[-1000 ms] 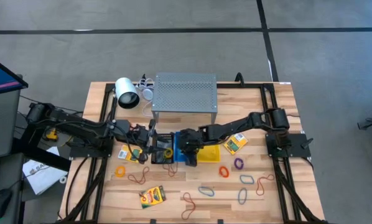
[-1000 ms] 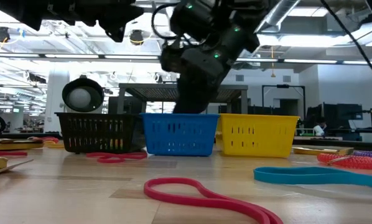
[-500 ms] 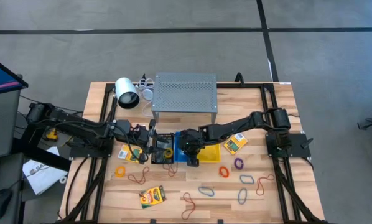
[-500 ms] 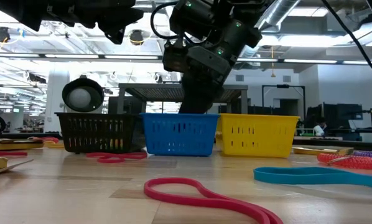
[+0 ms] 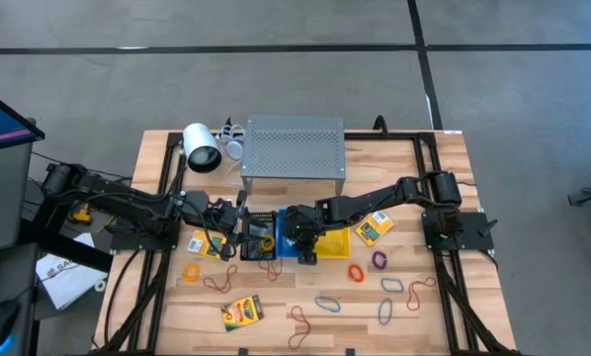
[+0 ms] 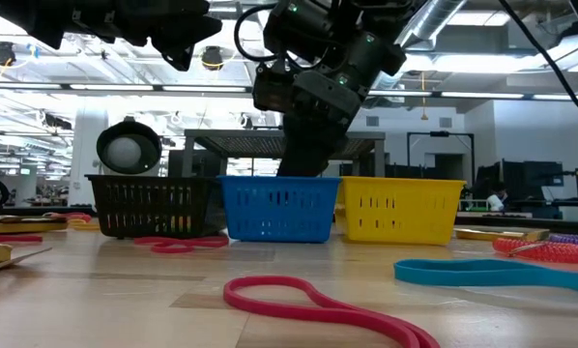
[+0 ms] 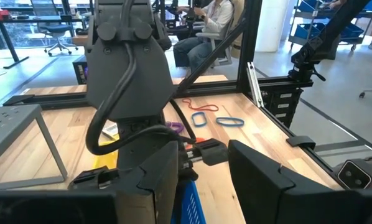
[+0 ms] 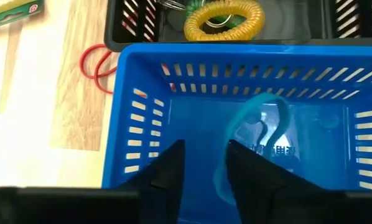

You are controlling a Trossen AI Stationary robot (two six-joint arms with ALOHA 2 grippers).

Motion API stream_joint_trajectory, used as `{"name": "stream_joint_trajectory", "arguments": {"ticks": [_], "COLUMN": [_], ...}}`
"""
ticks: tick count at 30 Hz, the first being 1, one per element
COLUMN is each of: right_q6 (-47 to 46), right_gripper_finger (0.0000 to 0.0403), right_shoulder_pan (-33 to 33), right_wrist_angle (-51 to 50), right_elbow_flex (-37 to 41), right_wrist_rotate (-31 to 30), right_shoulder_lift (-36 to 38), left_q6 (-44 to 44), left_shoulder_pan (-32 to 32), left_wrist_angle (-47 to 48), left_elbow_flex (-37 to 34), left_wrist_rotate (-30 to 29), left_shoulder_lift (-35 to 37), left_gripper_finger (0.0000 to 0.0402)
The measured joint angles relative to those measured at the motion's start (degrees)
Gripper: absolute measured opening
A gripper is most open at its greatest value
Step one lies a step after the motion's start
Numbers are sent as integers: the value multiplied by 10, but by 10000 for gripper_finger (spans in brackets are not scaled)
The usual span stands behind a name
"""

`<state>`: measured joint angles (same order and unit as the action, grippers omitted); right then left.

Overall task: Pick & Place Office Desk Supplies
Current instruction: Put the blue rubber band into the blue basket, then put the yellow rubber band into the blue basket

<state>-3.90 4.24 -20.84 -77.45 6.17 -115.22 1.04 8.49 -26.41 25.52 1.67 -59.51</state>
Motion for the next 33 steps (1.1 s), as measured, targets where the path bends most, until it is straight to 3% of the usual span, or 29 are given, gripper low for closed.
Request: {"name": "stream_joint_trajectory", "arguments": {"ticks": [13,18,27,33], "right_q6": [11,36,45,68], "right_gripper_finger": [177,181,178,177], "right_shoulder_pan": [-12,-4,-1,-1], "right_wrist_angle": [-88,-102,-115,-133], "right_elbow_flex": [-61,-65,-65,-65], "right_wrist_rotate": [-12,-55,-58,-59], "right_shoulder_lift": [2,2,4,50], "left_q6": [0,0,1,7], "left_shoulder_pan": [0,0,0,0], "left_wrist_angle": [11,12,25,76], "left_elbow_flex": [0,0,0,0], "left_wrist_rotate": [0,0,0,-25], "left_shoulder_lift": [0,0,0,22], "left_gripper_finger": [137,137,137,137]}}
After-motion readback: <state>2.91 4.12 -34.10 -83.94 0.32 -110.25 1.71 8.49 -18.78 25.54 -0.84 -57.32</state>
